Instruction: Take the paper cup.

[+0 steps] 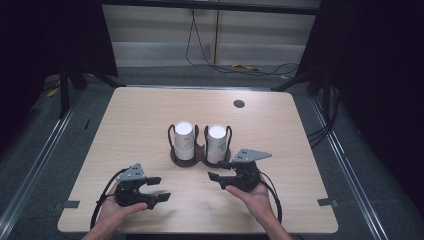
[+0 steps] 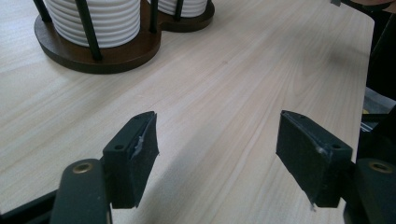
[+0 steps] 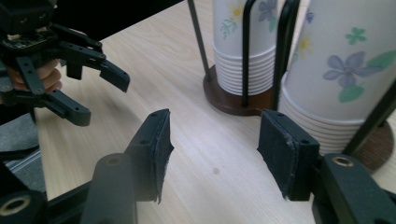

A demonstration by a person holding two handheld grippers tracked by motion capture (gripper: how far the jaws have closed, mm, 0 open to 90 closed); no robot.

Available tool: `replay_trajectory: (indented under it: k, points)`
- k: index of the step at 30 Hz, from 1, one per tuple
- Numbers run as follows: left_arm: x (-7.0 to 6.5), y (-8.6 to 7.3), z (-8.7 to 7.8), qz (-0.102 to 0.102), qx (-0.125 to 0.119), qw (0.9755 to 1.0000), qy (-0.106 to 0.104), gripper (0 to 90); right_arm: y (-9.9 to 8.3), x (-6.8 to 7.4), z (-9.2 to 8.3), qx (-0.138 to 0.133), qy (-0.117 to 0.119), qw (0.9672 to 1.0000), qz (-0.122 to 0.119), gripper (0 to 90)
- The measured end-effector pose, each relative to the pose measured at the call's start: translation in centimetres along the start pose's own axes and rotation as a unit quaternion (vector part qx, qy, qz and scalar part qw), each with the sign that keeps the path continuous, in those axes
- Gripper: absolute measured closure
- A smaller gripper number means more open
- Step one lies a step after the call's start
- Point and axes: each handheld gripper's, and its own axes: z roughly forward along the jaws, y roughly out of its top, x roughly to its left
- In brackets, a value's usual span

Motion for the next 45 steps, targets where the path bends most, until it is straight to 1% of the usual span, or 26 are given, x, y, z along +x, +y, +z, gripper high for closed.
replay_trajectory:
  k: [1, 4, 5, 7, 8, 9, 10, 13, 15, 17, 19, 21, 22, 24, 27, 29, 31, 32, 33, 34, 38, 39, 41, 42, 43, 45]
  points:
    - [0.0, 0.0, 0.0, -0.001, 0.0, 1.0, 0.0, 27.8, 0.2, 0.2, 0.1, 0.004, 0.005, 1.0, -0.007, 44.5]
    - [0.0, 0.0, 0.1, 0.0, -0.001, 1.0, 0.001, 27.6, 0.5, 0.2, 0.2, 0.001, 0.009, 0.9999, -0.007, 44.7]
    - [0.0, 0.0, 0.1, 0.0, 0.0, 1.0, 0.001, 27.2, 1.0, 0.3, 0.5, -0.002, 0.01, 0.9999, -0.013, 44.4]
    - [0.0, 0.0, 0.1, -0.001, -0.002, 1.0, 0.001, 27.2, 1.2, 0.2, 0.6, -0.002, 0.011, 0.9998, -0.017, 44.5]
    - [0.0, 0.0, 0.1, 0.001, -0.002, 1.0, 0.001, 27.2, 1.5, 0.2, 0.8, 0.0, 0.009, 0.9998, -0.016, 44.4]
    - [0.0, 0.0, 0.1, 0.0, -0.002, 1.0, 0.001, 27.1, 1.9, 0.2, 1.2, -0.003, 0.015, 0.9997, -0.017, 44.4]
    - [0.0, 0.0, 0.1, -0.001, -0.002, 1.0, 0.001, 27.1, 1.9, 0.2, 1.2, -0.003, 0.015, 0.9997, -0.017, 44.4]
    - [0.0, 0.0, 0.2, 0.0, 0.002, 1.0, -0.001, 27.2, 2.7, 0.2, 1.8, -0.008, 0.022, 0.9996, -0.019, 43.7]
    - [-0.1, -0.1, 0.3, 0.001, 0.003, 1.0, -0.002, 27.1, 3.2, 0.5, 2.0, -0.012, 0.027, 0.9994, -0.017, 43.3]
    - [-0.1, -0.1, 0.3, 0.002, 0.002, 1.0, -0.003, 27.1, 3.7, 0.9, 2.1, -0.011, 0.03, 0.9991, -0.027, 43.6]
    - [-0.1, 0.0, 0.3, 0.002, 0.002, 1.0, -0.003, 27.2, 4.1, 1.0, 2.2, -0.015, 0.037, 0.9987, -0.032, 46.6]
    - [-0.1, 0.0, 0.3, 0.004, 0.006, 1.0, -0.002, 27.2, 4.6, 1.0, 2.4, -0.018, 0.036, 0.9985, -0.037, 48.0]
    - [-0.2, 0.0, 0.3, 0.004, 0.005, 1.0, -0.003, 27.2, 4.8, 0.9, 2.5, -0.022, 0.037, 0.9984, -0.038, 48.0]
    - [-0.2, 0.0, 0.3, 0.005, 0.006, 1.0, -0.003, 27.1, 5.4, 0.8, 2.6, -0.021, 0.037, 0.9982, -0.042, 47.1]
    - [-0.1, 0.0, 0.3, 0.003, 0.007, 1.0, -0.003, 27.1, 6.4, 0.3, 2.9, -0.021, 0.037, 0.9981, -0.045, 47.2]
    - [-0.1, 0.0, 0.4, 0.003, 0.007, 1.0, -0.002, 27.2, 6.9, 0.0, 3.1, -0.022, 0.036, 0.998, -0.046, 48.9]
    - [-0.1, -0.1, 0.3, 0.002, 0.007, 1.0, -0.003, 27.2, 7.3, -0.3, 3.3, -0.015, 0.036, 0.9979, -0.052, 49.3]
    - [-0.1, -0.1, 0.3, 0.003, 0.007, 1.0, -0.003, 27.2, 7.5, -0.4, 3.4, -0.015, 0.033, 0.9979, -0.053, 49.3]
    - [-0.1, -0.1, 0.3, 0.003, 0.008, 1.0, -0.003, 27.2, 7.9, -0.5, 3.4, -0.02, 0.035, 0.9979, -0.05, 49.3]
    - [-0.1, -0.1, 0.3, 0.003, 0.007, 1.0, -0.004, 27.2, 7.9, -0.5, 3.4, -0.02, 0.035, 0.9979, -0.05, 49.3]
    - [-0.2, 0.0, 0.3, 0.002, 0.006, 1.0, -0.004, 27.2, 9.0, -0.6, 3.6, -0.018, 0.035, 0.9975, -0.059, 49.3]
    - [-0.2, 0.0, 0.3, 0.002, 0.006, 1.0, -0.005, 27.2, 9.6, -0.6, 3.7, -0.016, 0.034, 0.9973, -0.063, 49.3]
    - [-0.1, 0.0, 0.3, 0.003, 0.007, 1.0, -0.005, 27.2, 9.9, -0.7, 3.8, -0.015, 0.032, 0.9971, -0.068, 49.3]
    - [-0.1, 0.0, 0.3, 0.003, 0.007, 1.0, -0.005, 27.2, 10.5, -0.8, 4.0, -0.014, 0.031, 0.9969, -0.071, 49.7]
    - [-0.1, 0.0, 0.3, 0.002, 0.006, 1.0, -0.005, 27.2, 10.5, -0.8, 4.0, -0.014, 0.031, 0.9969, -0.071, 49.7]
    - [-0.1, 0.0, 0.3, 0.002, 0.007, 1.0, -0.004, 27.2, 11.1, -0.9, 4.2, -0.007, 0.03, 0.9965, -0.078, 50.1]
